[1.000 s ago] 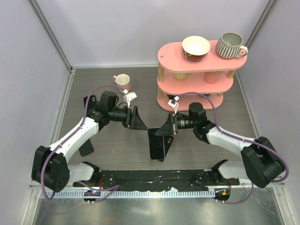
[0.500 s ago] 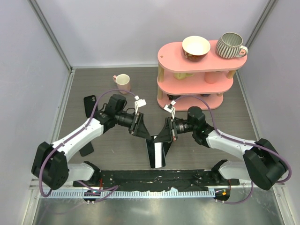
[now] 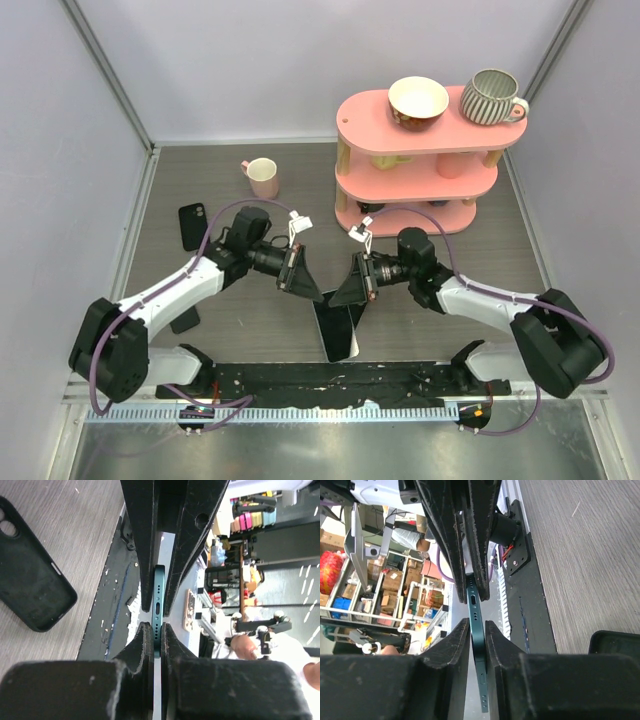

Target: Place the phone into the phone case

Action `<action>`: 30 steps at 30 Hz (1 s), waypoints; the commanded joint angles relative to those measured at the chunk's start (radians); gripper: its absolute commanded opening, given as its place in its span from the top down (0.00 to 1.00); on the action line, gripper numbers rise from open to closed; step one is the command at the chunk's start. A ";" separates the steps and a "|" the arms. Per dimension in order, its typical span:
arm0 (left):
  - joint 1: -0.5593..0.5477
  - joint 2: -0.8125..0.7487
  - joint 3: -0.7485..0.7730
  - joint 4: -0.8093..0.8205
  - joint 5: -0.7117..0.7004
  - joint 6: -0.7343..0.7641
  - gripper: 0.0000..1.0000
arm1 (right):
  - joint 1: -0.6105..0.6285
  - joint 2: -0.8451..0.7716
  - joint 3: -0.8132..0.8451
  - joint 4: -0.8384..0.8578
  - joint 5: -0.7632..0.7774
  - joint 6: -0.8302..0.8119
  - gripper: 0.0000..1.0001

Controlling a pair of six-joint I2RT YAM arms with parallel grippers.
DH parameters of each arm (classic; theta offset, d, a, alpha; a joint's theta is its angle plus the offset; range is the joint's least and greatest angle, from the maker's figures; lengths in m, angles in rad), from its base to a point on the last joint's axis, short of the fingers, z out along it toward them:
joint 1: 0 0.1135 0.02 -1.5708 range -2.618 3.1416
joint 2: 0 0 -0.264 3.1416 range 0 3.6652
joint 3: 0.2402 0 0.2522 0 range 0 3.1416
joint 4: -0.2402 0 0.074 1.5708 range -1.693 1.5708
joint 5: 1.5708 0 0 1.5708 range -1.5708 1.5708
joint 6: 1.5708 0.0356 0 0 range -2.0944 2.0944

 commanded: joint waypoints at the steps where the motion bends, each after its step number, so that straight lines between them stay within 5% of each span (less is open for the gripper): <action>1: 0.003 -0.034 -0.057 0.120 -0.055 -0.147 1.00 | -0.044 0.028 0.023 0.234 0.027 0.125 0.73; 6: 0.044 -0.084 -0.125 0.205 -0.085 -0.257 1.00 | -0.138 0.077 -0.049 0.556 0.022 0.410 0.43; 9: 0.088 -0.124 -0.140 0.199 -0.130 -0.296 1.00 | -0.198 0.088 -0.076 0.703 0.042 0.550 0.36; 12: 0.104 -0.141 -0.155 0.226 -0.211 -0.357 1.00 | -0.230 0.084 -0.089 0.728 0.093 0.599 0.11; 14: 0.107 -0.155 -0.155 0.228 -0.288 -0.411 1.00 | -0.254 0.052 -0.109 0.715 0.181 0.630 0.09; 19: 0.107 -0.295 -0.178 0.234 -0.583 -0.527 1.00 | -0.284 -0.137 -0.233 0.453 0.485 0.672 0.07; 26: 0.105 -0.558 -0.367 0.347 -1.144 -0.774 1.00 | -0.218 -0.634 -0.344 -0.069 0.958 0.672 0.09; 30: 0.104 -0.615 -0.399 0.384 -1.245 -0.811 1.00 | -0.130 -0.739 -0.334 -0.202 1.142 0.604 0.10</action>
